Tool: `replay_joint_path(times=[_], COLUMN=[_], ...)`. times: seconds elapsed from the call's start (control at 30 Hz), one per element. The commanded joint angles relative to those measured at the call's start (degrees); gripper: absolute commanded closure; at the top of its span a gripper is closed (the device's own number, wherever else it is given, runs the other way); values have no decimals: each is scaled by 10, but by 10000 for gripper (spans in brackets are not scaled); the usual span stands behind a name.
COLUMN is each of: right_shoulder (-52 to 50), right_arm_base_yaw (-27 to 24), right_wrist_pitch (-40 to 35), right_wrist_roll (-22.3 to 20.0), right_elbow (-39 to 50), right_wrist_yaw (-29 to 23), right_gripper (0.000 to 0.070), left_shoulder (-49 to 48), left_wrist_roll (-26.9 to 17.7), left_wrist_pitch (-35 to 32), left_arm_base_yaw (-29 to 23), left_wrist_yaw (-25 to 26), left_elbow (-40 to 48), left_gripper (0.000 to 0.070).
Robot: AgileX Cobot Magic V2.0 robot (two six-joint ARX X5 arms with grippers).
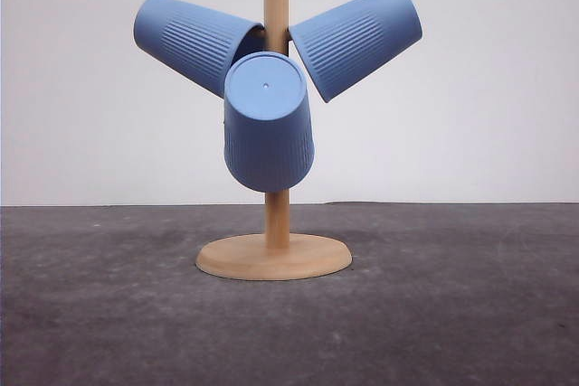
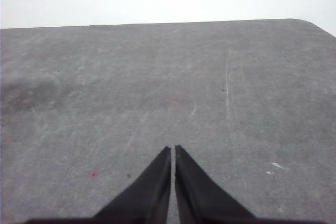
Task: Place three cups
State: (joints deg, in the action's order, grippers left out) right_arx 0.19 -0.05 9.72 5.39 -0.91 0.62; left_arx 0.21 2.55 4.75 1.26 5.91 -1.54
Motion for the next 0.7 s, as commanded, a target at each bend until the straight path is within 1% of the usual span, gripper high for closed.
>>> replay_joint_path(times=[0.0, 0.67], right_shoulder=[0, 0], right_arm_base_yaw=[0, 0], right_wrist_pitch=[-7, -7], right_wrist_roll=[6, 6], right_elbow=[2, 2], right_wrist_yaw=[0, 0], right_gripper=[688, 688], left_shoulder=[0, 0], left_wrist_roll=[-2, -2], left_wrist_pitch=[-5, -5], left_arm_base_yaw=[0, 0], left_wrist_yaw=[0, 0], left_elbow=[8, 8], left_gripper=[700, 700])
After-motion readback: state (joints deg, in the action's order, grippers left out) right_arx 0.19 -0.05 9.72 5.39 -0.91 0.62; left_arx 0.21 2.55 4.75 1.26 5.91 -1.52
